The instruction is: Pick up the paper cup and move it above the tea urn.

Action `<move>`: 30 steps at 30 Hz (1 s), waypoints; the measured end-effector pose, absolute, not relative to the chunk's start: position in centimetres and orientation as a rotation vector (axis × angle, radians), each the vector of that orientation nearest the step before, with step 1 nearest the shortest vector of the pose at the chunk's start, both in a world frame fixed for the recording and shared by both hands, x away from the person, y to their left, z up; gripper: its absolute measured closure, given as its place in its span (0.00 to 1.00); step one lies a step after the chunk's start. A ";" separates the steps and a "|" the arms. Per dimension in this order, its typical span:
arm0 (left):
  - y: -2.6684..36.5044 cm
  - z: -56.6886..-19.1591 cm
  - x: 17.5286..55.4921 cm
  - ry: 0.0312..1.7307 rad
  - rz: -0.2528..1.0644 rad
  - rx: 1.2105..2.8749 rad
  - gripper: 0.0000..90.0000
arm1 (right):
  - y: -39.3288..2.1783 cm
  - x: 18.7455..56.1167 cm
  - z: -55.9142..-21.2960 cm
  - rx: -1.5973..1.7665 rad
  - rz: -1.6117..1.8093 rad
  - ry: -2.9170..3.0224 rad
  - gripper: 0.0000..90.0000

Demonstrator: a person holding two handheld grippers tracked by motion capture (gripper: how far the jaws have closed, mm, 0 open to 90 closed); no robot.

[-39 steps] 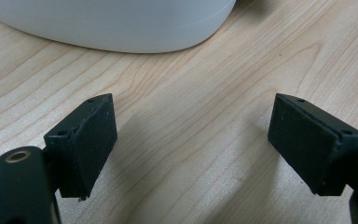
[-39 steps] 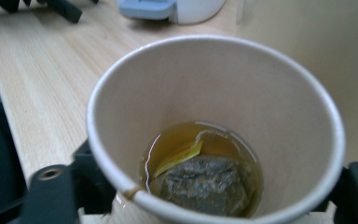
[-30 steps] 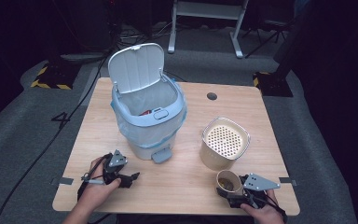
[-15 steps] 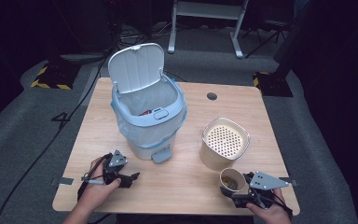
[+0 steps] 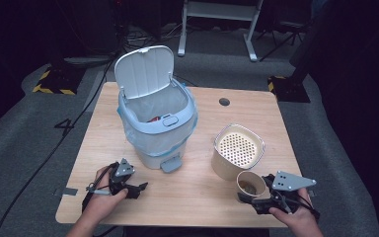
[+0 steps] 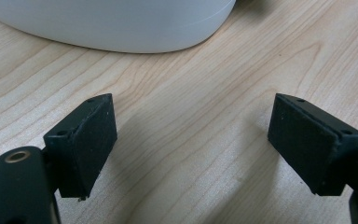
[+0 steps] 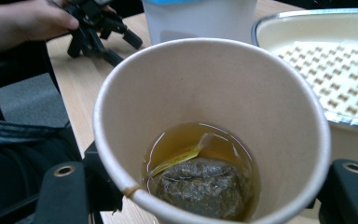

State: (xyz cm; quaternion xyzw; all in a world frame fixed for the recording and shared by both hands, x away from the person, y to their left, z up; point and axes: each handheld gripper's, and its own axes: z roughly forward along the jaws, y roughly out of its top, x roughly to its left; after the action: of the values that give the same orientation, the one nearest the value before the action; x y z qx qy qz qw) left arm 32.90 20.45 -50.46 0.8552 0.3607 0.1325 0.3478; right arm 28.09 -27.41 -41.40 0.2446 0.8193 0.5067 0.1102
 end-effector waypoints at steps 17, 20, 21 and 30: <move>20.4 -50.4 33.0 0.931 0.346 2.221 0.17 | -27.1 30.0 -36.7 0.684 1.495 2.360 0.35; 20.4 -50.4 33.0 0.931 0.346 2.221 0.17 | -27.0 30.8 -36.2 0.690 1.495 2.343 0.35; 20.4 -50.4 33.0 0.931 0.346 2.221 0.17 | -27.0 31.0 -36.1 0.695 1.495 2.339 0.35; 20.4 -50.4 33.0 0.931 0.344 2.221 0.17 | -26.9 32.8 -34.8 0.713 1.495 2.302 0.35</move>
State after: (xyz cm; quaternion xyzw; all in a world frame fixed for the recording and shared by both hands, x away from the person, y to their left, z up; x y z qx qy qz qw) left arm 32.98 20.45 -50.45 0.8561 0.3590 0.1327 0.3472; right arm 32.78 -26.91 -34.80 0.2486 0.8022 0.5211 0.1523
